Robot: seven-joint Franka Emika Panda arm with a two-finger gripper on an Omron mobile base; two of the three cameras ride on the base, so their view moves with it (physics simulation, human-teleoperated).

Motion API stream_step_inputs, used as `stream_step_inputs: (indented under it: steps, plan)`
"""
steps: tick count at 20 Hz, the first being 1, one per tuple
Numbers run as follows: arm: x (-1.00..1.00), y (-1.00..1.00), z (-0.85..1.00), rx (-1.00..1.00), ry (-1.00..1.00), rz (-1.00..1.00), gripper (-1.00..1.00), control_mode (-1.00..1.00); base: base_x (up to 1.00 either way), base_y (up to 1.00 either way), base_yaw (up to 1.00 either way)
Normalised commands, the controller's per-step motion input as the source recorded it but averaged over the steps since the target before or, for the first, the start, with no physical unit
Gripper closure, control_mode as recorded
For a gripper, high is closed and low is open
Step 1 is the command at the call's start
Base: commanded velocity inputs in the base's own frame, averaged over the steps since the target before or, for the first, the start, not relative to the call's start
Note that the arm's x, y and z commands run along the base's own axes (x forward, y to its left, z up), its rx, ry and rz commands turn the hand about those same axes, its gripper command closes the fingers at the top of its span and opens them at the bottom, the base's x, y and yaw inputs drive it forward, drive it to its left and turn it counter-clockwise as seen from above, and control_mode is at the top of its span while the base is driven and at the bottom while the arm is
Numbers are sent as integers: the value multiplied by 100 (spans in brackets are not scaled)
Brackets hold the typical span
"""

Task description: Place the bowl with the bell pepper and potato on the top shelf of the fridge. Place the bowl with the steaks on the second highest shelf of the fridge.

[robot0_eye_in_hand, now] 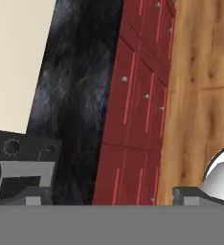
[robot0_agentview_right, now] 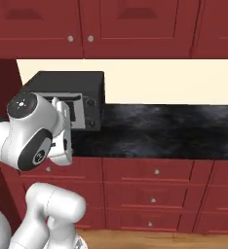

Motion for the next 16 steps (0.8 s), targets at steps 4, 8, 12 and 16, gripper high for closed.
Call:
stream_step_inputs:
  steps: [4, 8, 12, 16]
  plan:
    - [0, 0, 0, 0, 0, 0, -100, 100, 66, -100, -23]
    - [0, 0, 0, 0, 0, 0, -100, 100, 9, -100, -27]
    - [0, 0, 0, 0, 0, 0, -100, 100, 11, -100, -23]
    - [0, 0, 0, 0, 0, 0, -100, 100, 2, -100, -15]
